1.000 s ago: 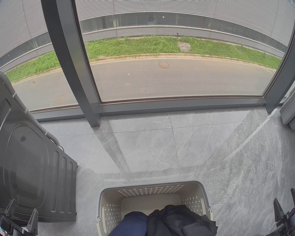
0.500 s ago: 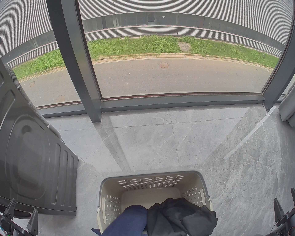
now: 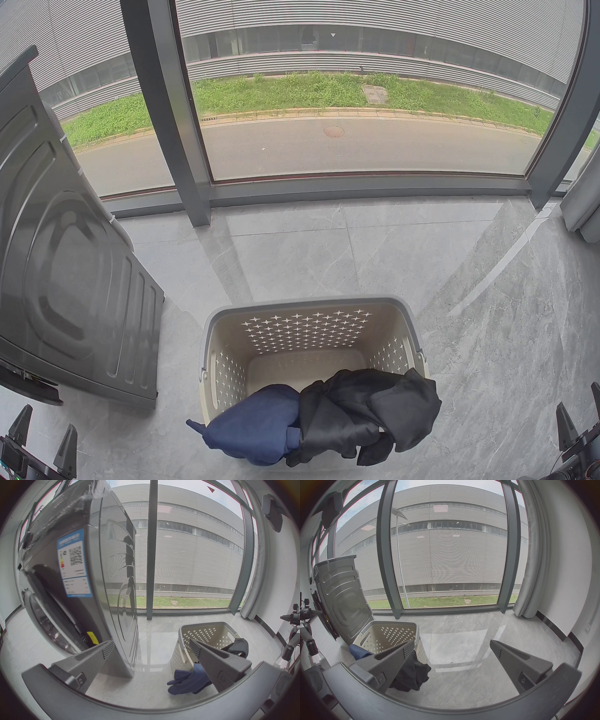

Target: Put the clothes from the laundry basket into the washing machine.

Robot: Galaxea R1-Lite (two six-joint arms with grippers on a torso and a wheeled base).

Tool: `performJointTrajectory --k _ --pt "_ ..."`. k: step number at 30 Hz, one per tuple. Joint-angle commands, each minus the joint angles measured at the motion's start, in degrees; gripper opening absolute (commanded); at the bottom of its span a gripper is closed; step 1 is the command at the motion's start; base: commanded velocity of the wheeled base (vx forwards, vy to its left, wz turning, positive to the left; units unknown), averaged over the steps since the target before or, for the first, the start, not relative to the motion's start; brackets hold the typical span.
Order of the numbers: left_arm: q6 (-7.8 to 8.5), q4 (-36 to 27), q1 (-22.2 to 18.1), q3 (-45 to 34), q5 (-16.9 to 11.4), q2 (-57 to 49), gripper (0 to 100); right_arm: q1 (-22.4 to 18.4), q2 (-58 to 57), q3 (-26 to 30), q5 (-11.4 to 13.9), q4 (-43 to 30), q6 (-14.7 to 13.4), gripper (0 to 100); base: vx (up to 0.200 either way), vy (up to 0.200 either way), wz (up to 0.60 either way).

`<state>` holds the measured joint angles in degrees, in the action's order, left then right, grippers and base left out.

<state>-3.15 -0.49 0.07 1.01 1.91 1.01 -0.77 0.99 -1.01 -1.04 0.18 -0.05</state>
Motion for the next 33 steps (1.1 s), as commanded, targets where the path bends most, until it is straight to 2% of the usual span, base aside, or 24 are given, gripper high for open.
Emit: performJointTrajectory --k 1,22,28,33 --pt "-0.11 0.0 0.0 -0.8 0.0 -1.0 100 0.0 0.0 1.0 0.0 0.0 0.0 100 -0.200 0.000 0.00" --pt "-0.11 0.0 0.0 -0.8 0.0 -1.0 100 0.0 0.0 1.0 0.0 0.0 0.0 100 -0.200 0.000 0.00" --pt "-0.11 0.0 -0.1 -0.8 -0.1 -1.0 100 0.0 0.0 1.0 0.0 0.0 0.0 100 0.000 0.000 0.00" --pt "-0.11 0.0 -0.1 -0.8 0.0 -1.0 100 0.0 0.0 1.0 0.0 0.0 0.0 100 0.000 0.200 0.00"
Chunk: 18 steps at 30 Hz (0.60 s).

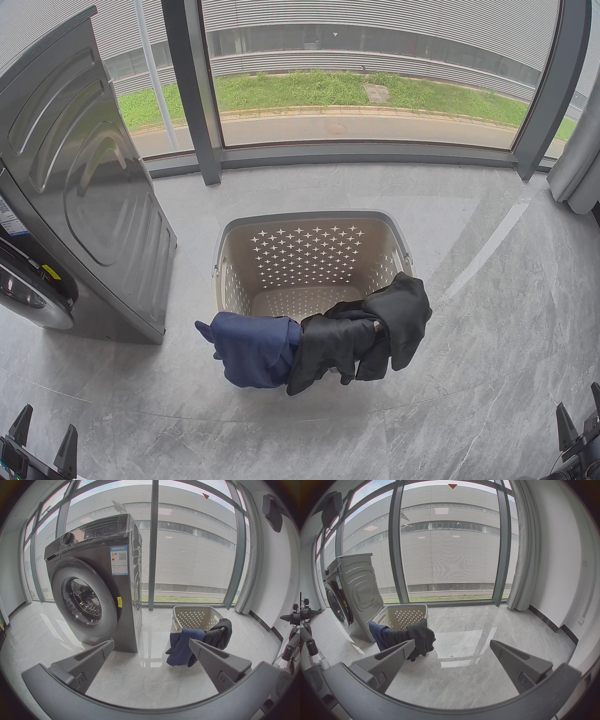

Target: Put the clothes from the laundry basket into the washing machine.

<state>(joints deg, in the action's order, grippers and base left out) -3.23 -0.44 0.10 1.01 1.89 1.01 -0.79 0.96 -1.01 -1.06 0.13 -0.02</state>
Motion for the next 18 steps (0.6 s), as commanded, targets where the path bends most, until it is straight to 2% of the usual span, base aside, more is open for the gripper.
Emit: performJointTrajectory --k 1,18 --pt "-0.02 0.0 0.0 -0.8 0.0 -1.0 100 0.0 0.0 1.0 0.0 0.0 -0.1 100 0.000 0.200 0.00" --pt "-0.02 0.0 0.0 -0.8 0.0 -1.0 100 0.0 0.0 1.0 0.0 0.0 -0.1 100 0.000 0.200 0.00"
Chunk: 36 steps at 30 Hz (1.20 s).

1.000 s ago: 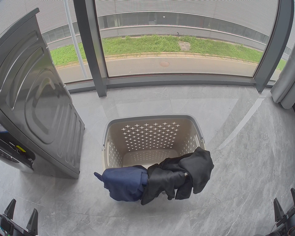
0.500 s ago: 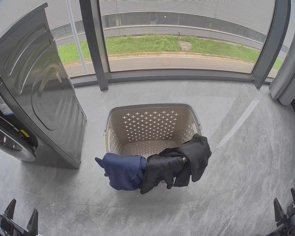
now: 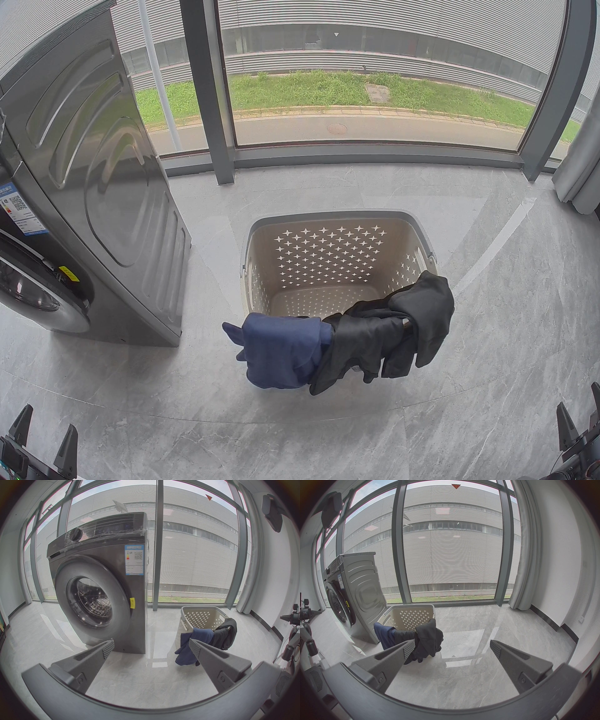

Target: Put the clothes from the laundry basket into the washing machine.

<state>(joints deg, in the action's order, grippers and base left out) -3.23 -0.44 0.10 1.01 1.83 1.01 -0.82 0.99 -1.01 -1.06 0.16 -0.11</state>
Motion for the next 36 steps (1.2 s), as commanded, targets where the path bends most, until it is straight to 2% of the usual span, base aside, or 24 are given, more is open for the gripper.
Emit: performJointTrajectory --k 1,36 --pt "-0.02 0.0 0.0 -0.8 0.0 -1.0 100 0.0 0.0 1.0 0.0 0.0 0.0 100 0.000 0.200 0.00" --pt "-0.02 -0.1 0.0 -0.8 0.0 -1.0 100 0.0 0.0 1.0 0.0 0.0 0.0 100 0.000 0.200 0.00"
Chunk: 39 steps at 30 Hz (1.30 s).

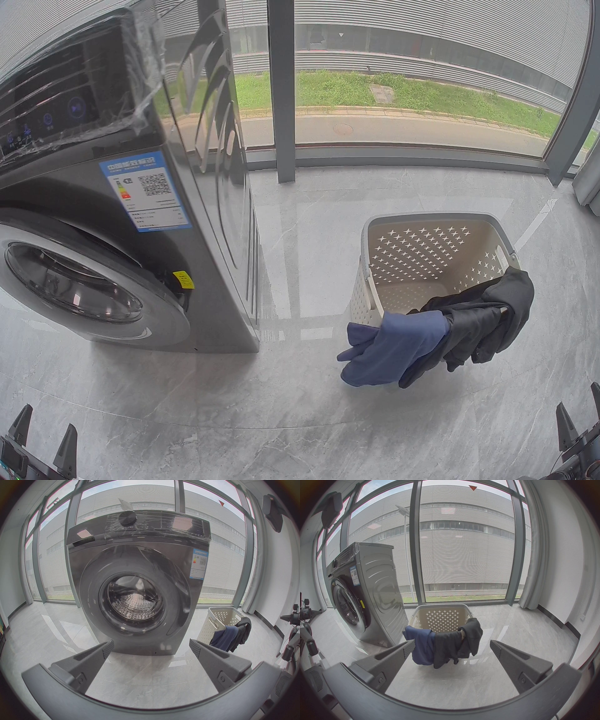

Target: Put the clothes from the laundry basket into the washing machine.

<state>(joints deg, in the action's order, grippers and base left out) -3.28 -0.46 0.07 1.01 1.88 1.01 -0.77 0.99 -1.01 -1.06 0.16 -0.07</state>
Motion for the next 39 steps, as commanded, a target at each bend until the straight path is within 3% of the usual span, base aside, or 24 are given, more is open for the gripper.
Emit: performJointTrajectory --k 1,39 --pt "-0.06 0.0 0.0 -0.8 0.0 -1.0 100 0.0 0.0 1.0 0.0 0.0 0.0 100 0.000 0.200 0.00" --pt "0.03 -0.1 0.0 -0.8 0.1 -1.0 100 -0.1 0.1 1.0 0.0 0.0 0.1 100 0.000 0.189 0.00"
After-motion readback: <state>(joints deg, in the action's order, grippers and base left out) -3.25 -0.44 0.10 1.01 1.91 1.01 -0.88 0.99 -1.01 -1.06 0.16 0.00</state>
